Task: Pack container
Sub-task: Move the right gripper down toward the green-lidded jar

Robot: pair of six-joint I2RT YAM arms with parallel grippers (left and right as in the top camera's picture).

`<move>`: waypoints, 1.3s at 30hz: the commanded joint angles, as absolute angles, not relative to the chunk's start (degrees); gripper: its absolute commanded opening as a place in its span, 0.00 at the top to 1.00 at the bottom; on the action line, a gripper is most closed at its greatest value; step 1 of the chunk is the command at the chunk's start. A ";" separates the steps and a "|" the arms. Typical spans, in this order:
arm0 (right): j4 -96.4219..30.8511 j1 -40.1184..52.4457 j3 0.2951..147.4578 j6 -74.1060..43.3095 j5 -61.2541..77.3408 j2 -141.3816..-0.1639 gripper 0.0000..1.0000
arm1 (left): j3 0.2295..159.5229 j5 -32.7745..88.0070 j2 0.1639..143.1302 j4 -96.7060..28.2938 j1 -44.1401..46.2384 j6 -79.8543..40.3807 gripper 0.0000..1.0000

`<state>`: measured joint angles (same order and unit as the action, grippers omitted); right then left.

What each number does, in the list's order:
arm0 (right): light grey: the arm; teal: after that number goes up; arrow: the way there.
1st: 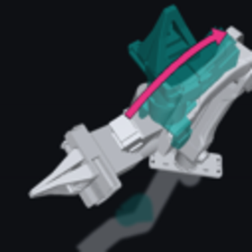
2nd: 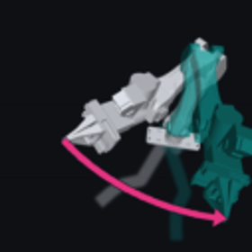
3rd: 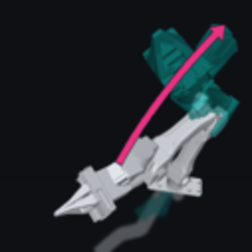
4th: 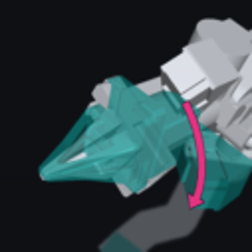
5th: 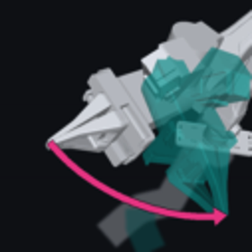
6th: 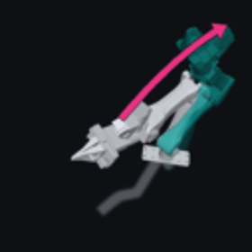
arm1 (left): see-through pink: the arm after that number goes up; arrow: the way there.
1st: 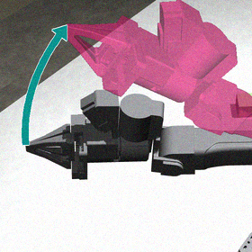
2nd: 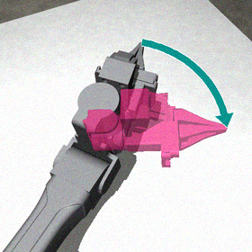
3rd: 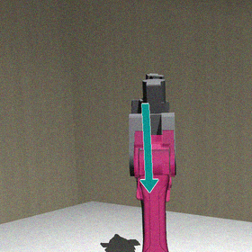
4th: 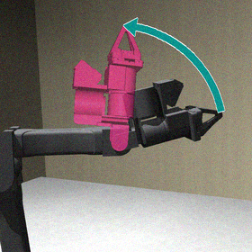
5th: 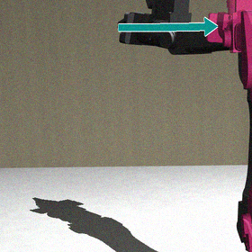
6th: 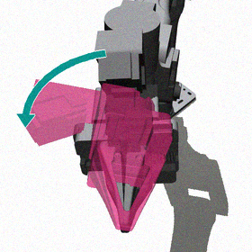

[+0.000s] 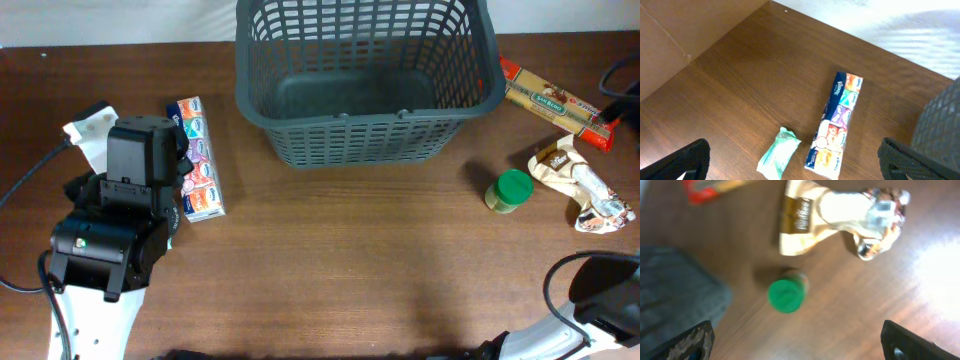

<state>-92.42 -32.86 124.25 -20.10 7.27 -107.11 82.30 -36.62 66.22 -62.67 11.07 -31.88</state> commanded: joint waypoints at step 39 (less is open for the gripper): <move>-70.04 -22.46 94.87 -21.47 3.60 -110.21 0.01 | 82.96 -35.51 66.04 -62.70 10.70 -31.18 0.01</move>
<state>-70.15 -22.76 95.09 -21.85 1.96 -110.00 82.30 -35.92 66.22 -62.78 11.07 -31.88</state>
